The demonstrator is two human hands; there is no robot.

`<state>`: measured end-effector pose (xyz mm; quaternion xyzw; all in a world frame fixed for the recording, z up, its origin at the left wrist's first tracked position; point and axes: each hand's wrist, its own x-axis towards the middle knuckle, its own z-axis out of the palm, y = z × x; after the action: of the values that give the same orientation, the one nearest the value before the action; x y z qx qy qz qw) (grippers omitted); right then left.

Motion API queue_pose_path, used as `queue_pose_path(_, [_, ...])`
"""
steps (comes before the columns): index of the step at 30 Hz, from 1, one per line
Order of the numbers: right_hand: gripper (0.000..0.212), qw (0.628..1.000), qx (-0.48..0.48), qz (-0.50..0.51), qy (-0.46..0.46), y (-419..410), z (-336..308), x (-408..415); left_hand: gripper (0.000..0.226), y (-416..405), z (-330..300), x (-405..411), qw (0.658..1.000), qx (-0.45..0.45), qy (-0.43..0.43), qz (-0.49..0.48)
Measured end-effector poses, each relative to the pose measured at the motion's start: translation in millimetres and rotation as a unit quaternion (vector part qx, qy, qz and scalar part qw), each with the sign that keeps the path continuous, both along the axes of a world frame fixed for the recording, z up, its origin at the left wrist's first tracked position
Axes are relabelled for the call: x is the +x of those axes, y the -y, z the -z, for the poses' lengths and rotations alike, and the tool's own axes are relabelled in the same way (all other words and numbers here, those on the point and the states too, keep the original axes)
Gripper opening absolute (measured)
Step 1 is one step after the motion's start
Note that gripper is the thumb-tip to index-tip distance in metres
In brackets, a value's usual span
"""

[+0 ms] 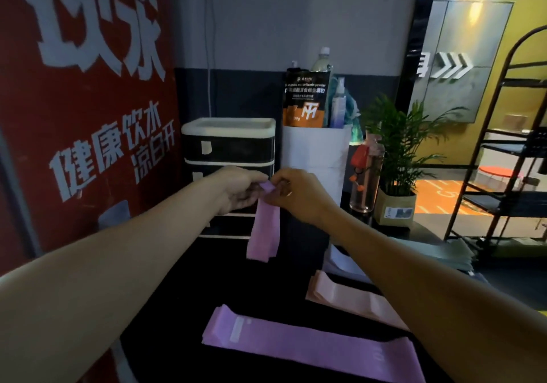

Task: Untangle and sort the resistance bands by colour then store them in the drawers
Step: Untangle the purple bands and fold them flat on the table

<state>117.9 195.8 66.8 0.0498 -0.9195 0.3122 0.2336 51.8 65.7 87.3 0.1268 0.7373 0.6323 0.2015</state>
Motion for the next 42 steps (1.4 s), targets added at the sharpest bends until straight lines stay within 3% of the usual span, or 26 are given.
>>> queue_pose_path(8, [0.017, 0.998, 0.024, 0.04, -0.037, -28.4, -53.9, 18.9, 0.025, -14.4, -53.9, 23.2, 0.986, -0.06, -0.147, 0.04])
queue_pose_path(15, [0.015, 1.0, 0.008, 0.012, -0.018, -45.4, -84.9, 33.2, 0.025, -8.7, -69.2, 18.6, 0.965, -0.029, -0.247, 0.084])
queue_pose_path(21, [0.022, 1.0, -0.011, -0.004, 0.0, -48.1, -99.0, 38.8, 0.007, -14.3, -75.7, 28.1, 0.961, 0.035, -0.265, 0.068])
queue_pose_path(28, [0.002, 0.997, -0.041, 0.011, -0.066, -46.3, -116.7, 39.8, 0.005, -19.2, -91.0, 34.2, 0.945, 0.039, -0.32, 0.054])
queue_pose_path(33, [0.004, 0.996, -0.047, 0.028, -0.071, -41.7, -117.5, 37.5, 0.003, -17.1, -87.7, 35.0, 0.941, 0.052, -0.333, 0.038])
queue_pose_path(35, [0.009, 0.994, -0.075, 0.051, -0.064, -39.5, -115.1, 36.5, 0.007, -17.4, -84.1, 34.0, 0.938, 0.065, -0.341, 0.005])
queue_pose_path(38, [0.017, 0.981, -0.189, 0.043, -0.017, -33.3, -112.0, 40.1, 0.01, -18.5, -78.8, 33.4, 0.944, 0.098, -0.314, -0.027])
queue_pose_path(42, [0.027, 0.955, -0.288, 0.03, 0.069, -24.0, -109.6, 47.4, 0.002, -21.6, -71.6, 44.1, 0.95, 0.114, -0.291, 0.023])
